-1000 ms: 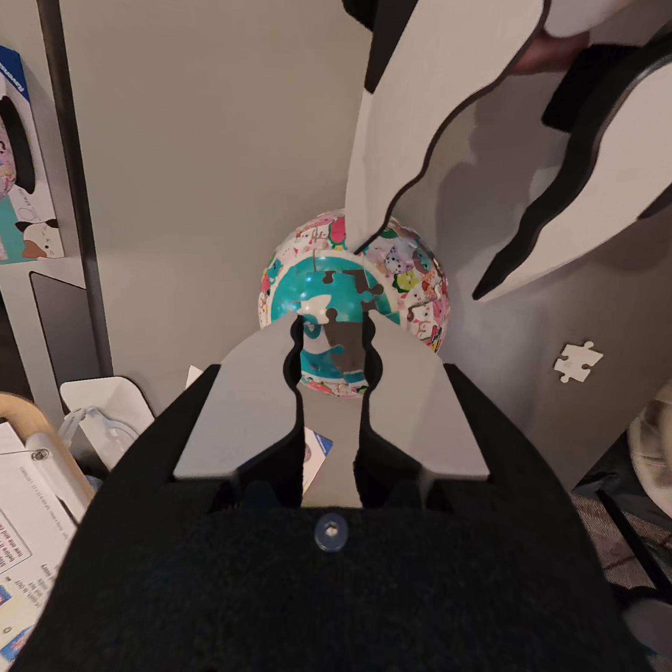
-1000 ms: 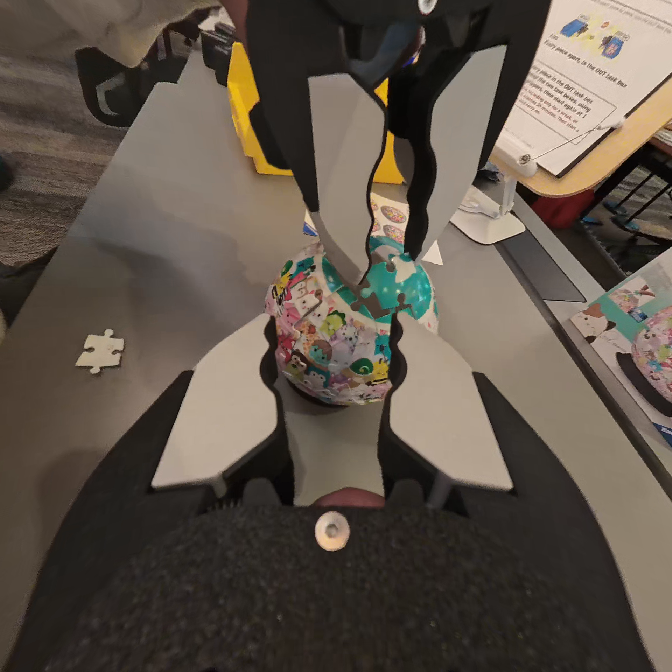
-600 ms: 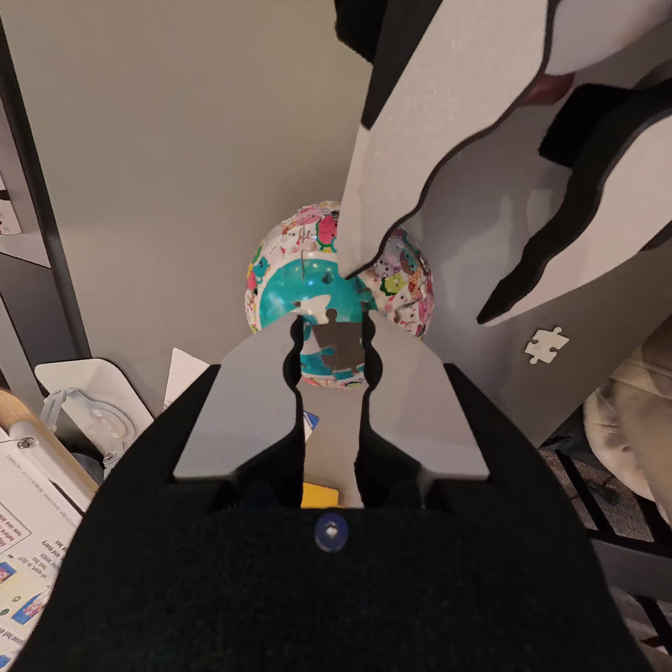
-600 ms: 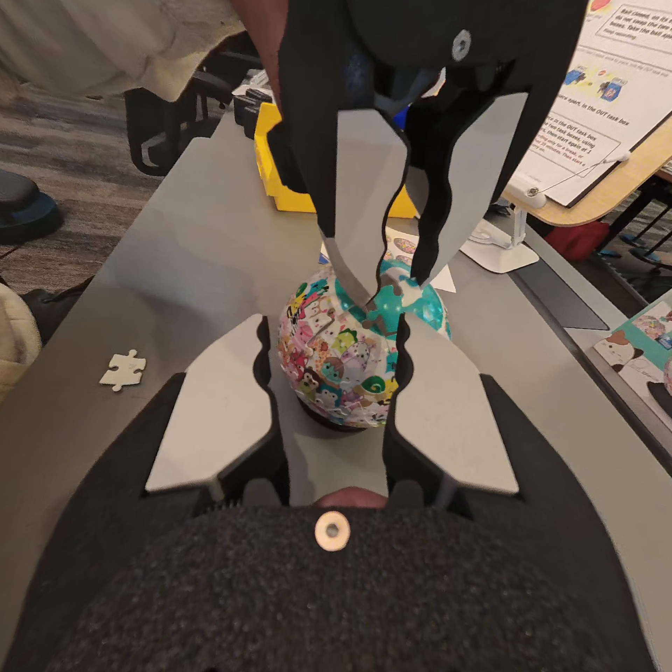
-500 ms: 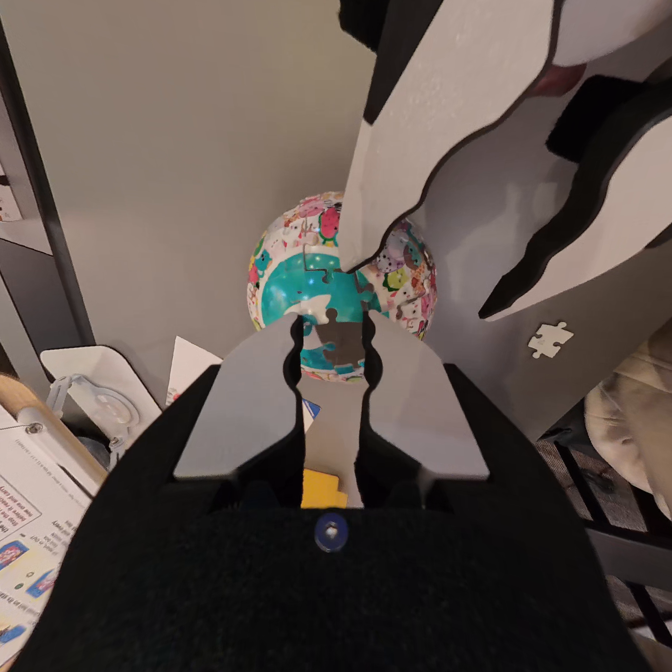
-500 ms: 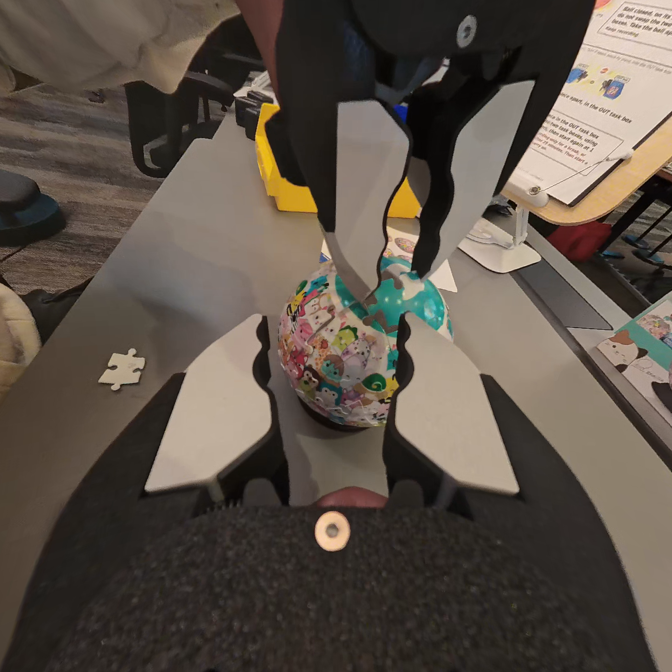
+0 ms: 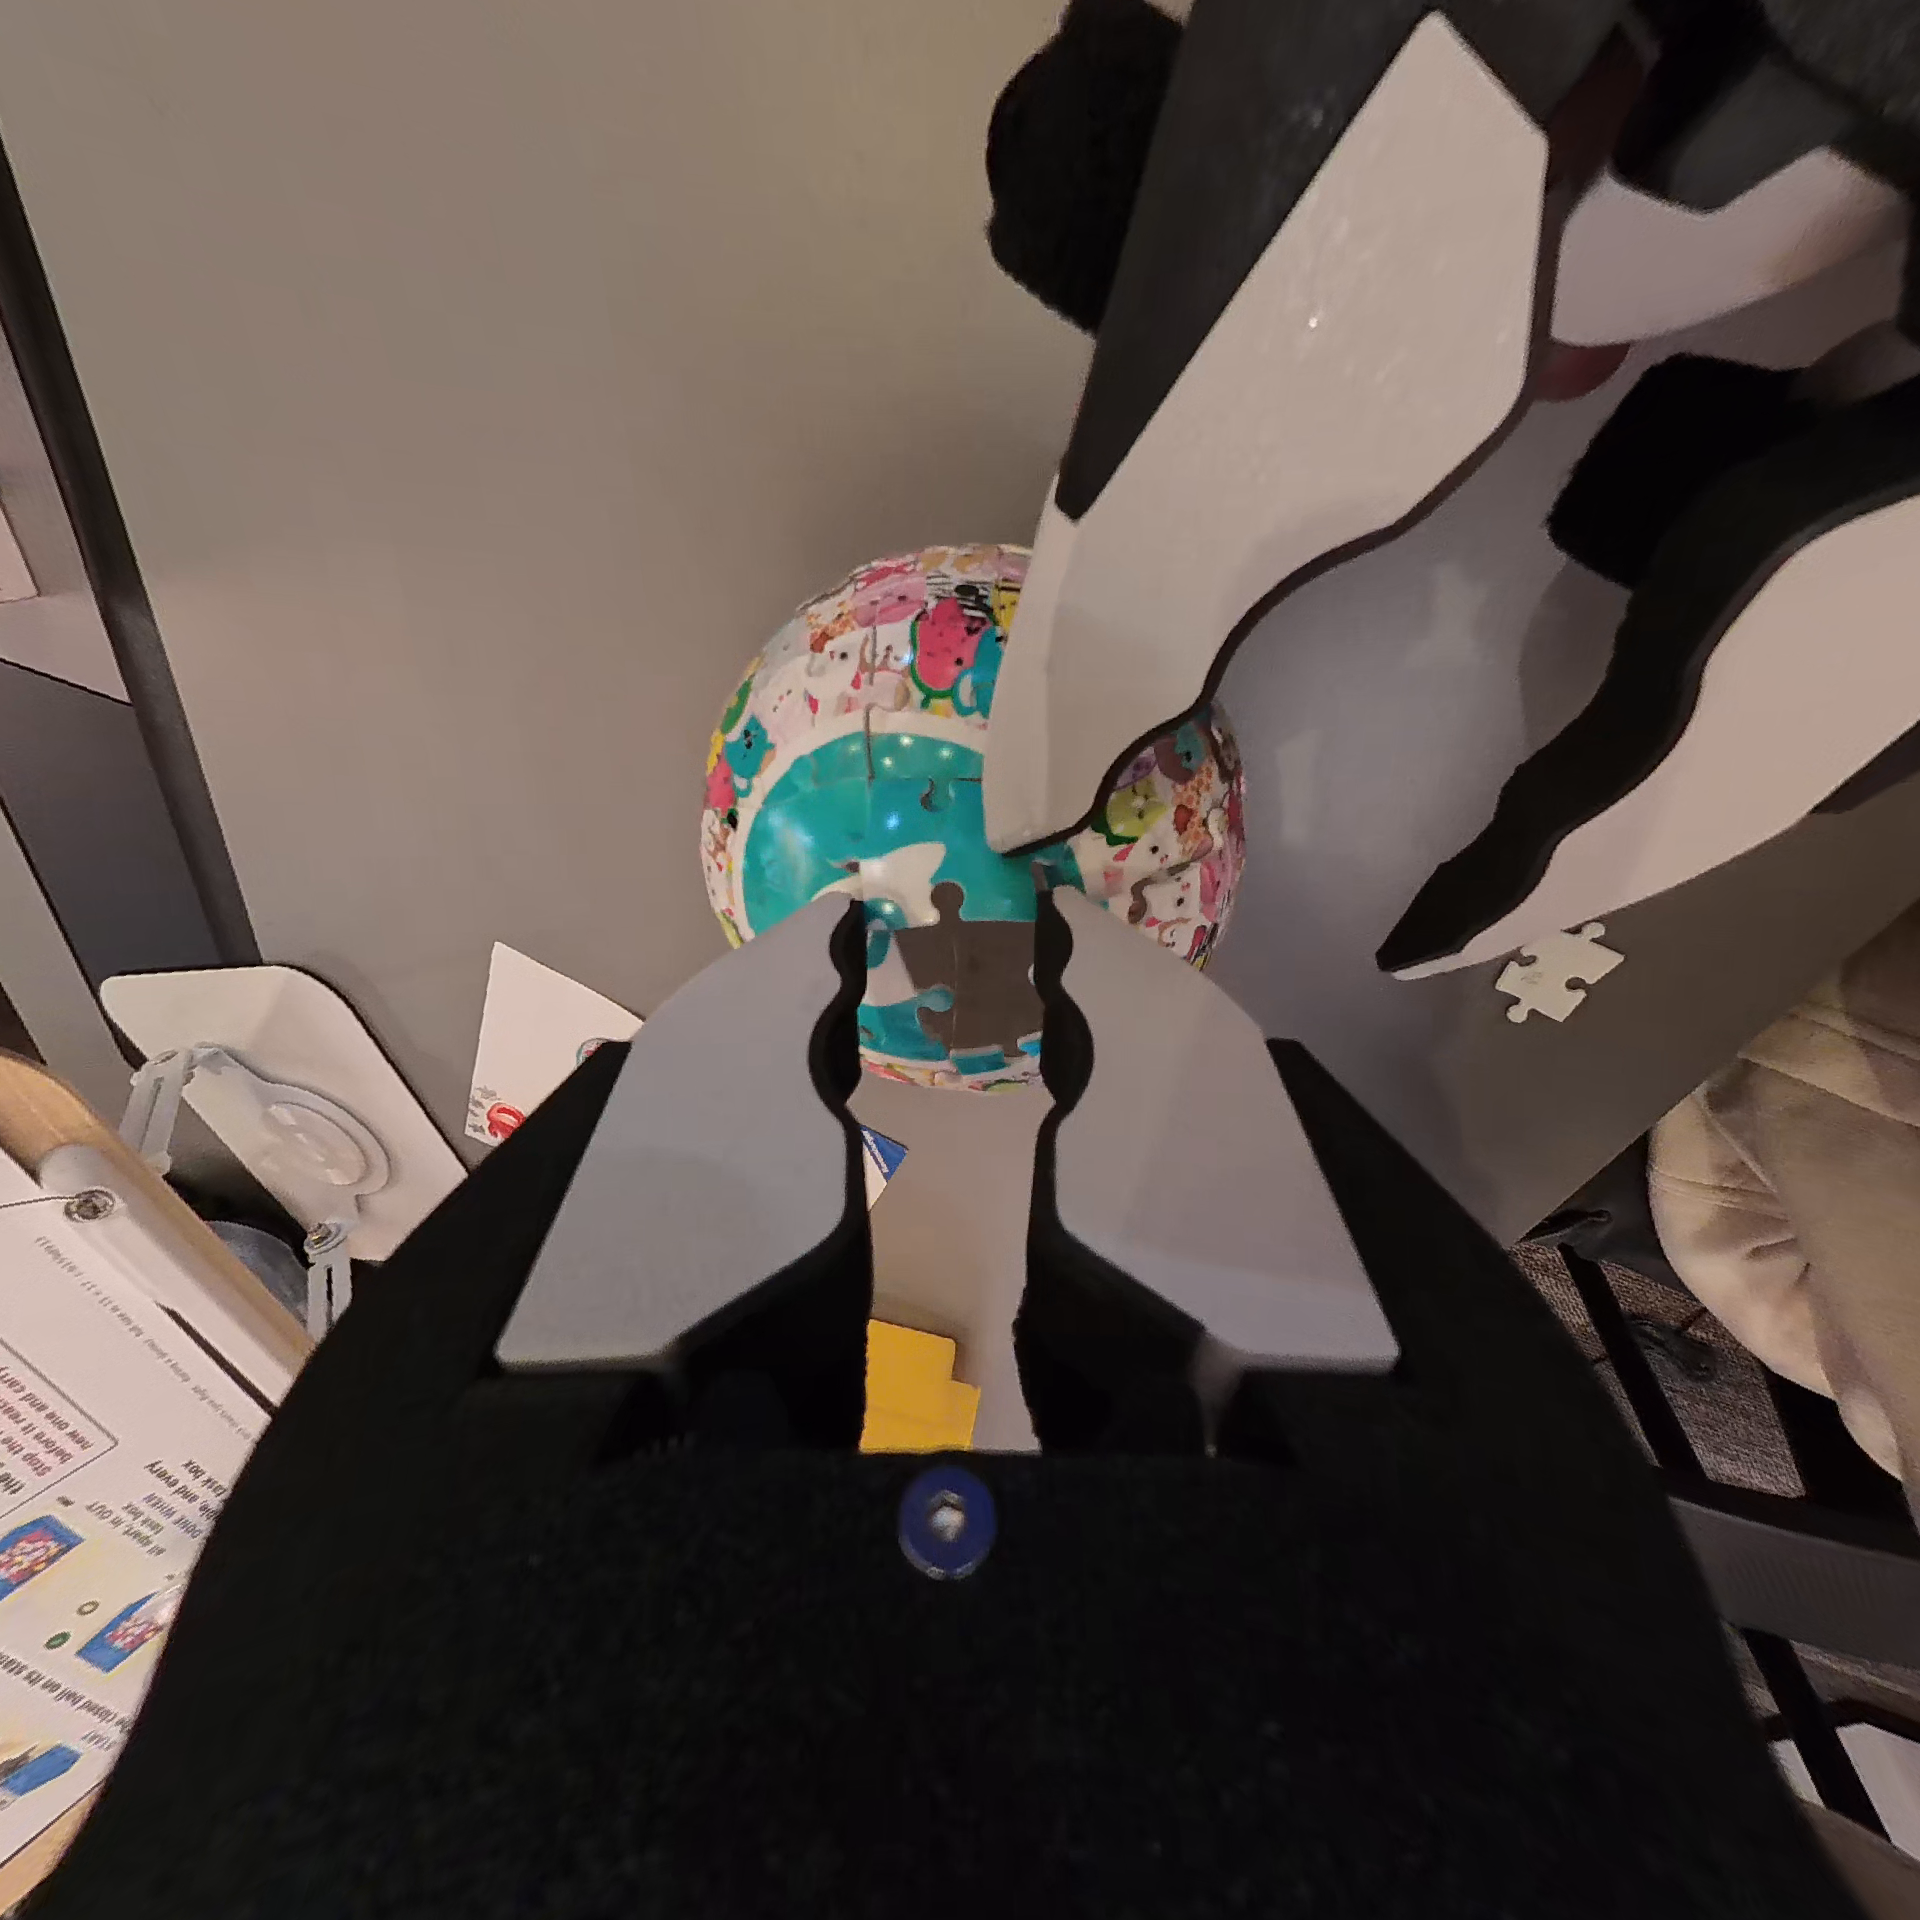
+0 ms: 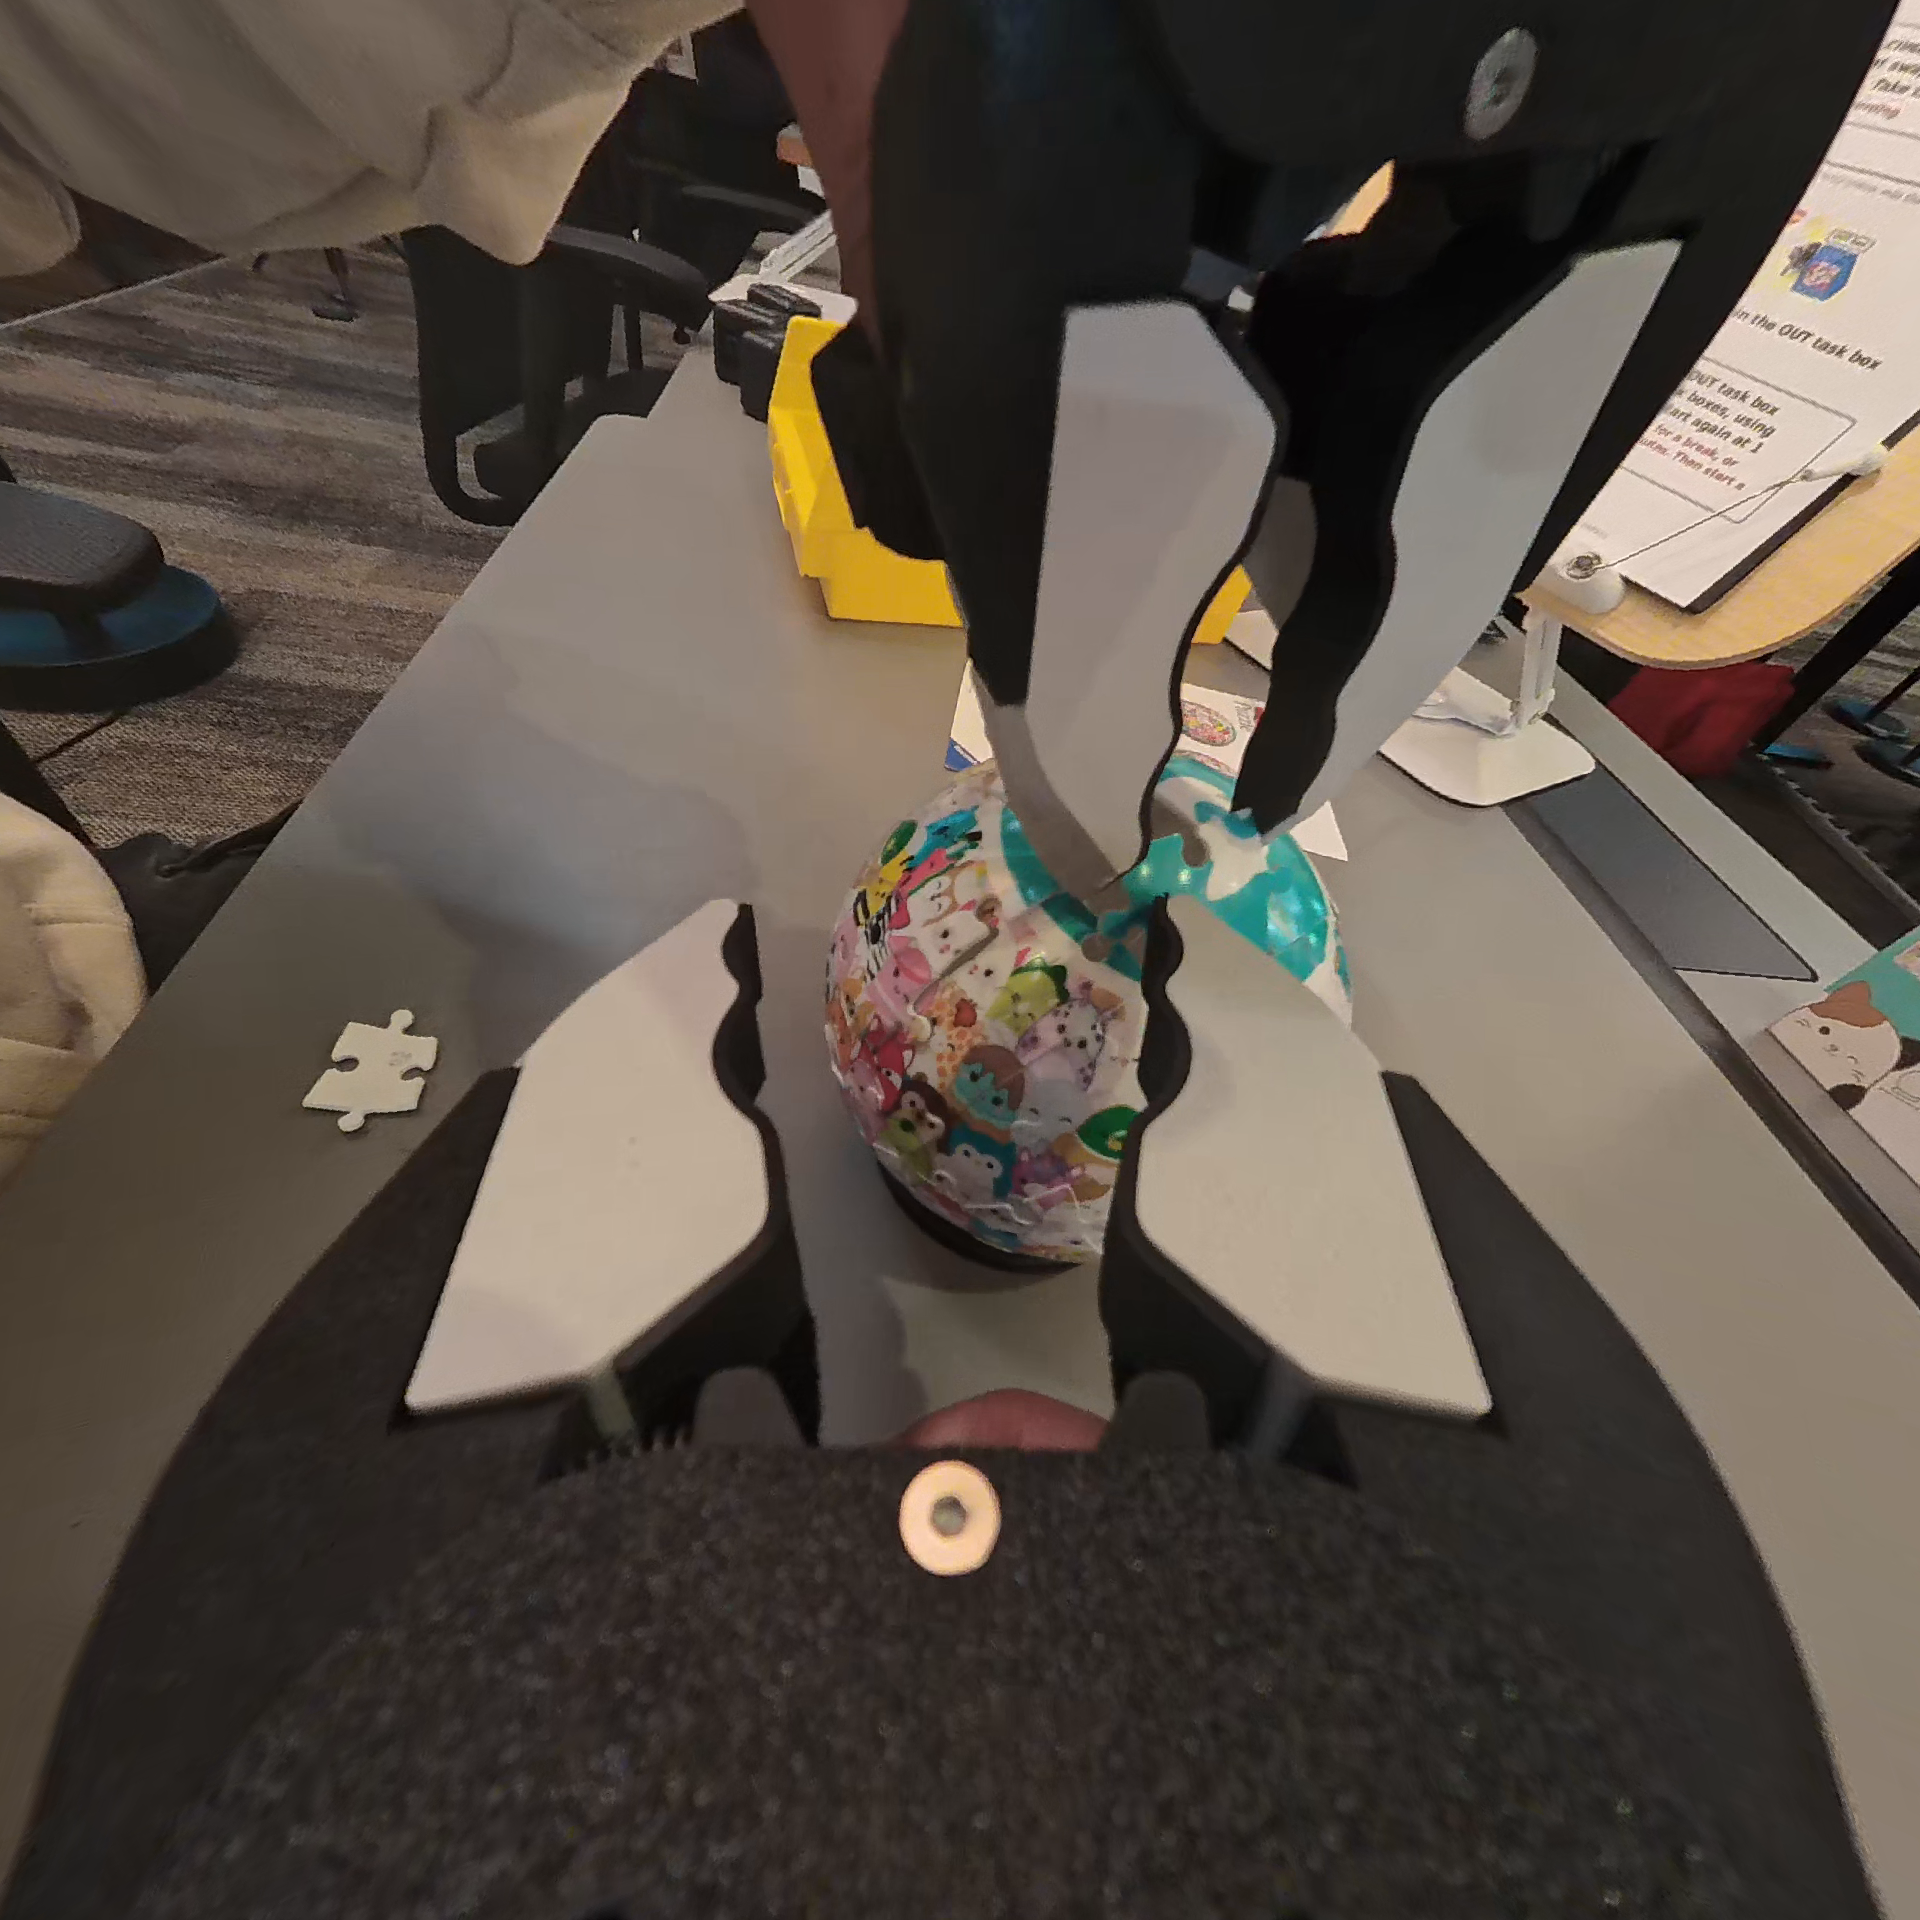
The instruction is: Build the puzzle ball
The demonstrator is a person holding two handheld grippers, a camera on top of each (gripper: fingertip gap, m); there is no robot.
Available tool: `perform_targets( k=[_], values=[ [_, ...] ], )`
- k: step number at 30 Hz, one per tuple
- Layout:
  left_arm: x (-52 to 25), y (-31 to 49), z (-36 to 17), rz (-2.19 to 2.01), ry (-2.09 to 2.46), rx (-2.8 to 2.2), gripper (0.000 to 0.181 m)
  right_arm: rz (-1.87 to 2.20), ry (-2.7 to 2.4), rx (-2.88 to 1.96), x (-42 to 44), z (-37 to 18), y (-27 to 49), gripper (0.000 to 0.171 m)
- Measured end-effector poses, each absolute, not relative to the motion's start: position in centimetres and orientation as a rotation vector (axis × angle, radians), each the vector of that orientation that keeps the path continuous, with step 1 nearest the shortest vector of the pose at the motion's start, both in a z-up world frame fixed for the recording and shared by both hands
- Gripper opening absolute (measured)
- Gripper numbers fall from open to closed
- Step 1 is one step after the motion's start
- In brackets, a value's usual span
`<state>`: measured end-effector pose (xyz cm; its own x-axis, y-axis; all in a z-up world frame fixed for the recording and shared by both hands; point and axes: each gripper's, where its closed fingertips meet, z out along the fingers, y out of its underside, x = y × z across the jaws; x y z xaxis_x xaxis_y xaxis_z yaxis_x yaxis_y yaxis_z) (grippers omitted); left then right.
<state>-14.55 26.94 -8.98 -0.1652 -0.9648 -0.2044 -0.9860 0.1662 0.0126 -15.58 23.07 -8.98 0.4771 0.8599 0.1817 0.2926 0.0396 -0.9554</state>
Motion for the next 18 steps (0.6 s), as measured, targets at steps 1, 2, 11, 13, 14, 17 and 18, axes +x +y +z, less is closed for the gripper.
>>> perform_targets(
  k=[1,2,11,13,14,17,18],
  values=[
    [-14.56,26.94,-8.98,0.215,2.280,-1.925,0.030,0.591,-1.047,-1.518,-15.56,-8.98,23.09,0.070],
    [-14.55,26.94,-8.99,0.216,2.277,-1.924,0.030,0.593,-1.044,-1.517,-15.55,-8.98,23.10,0.070],
    [-14.56,26.82,-8.97,0.221,2.284,-1.905,0.031,0.597,-1.037,-1.529,-15.23,-9.19,23.26,0.070],
    [-14.65,26.81,-8.94,0.226,2.287,-1.903,0.031,0.603,-1.034,-1.531,-15.21,-9.22,23.30,0.070],
    [-14.67,26.80,-8.92,0.225,2.286,-1.903,0.030,0.603,-1.033,-1.531,-15.21,-9.25,23.33,0.070],
    [-14.69,26.82,-8.92,0.226,2.282,-1.907,0.030,0.601,-1.032,-1.533,-15.21,-9.27,23.36,0.070],
    [-14.70,26.82,-8.92,0.227,2.282,-1.907,0.030,0.596,-1.034,-1.533,-15.18,-9.28,23.37,0.070]
  ],
)
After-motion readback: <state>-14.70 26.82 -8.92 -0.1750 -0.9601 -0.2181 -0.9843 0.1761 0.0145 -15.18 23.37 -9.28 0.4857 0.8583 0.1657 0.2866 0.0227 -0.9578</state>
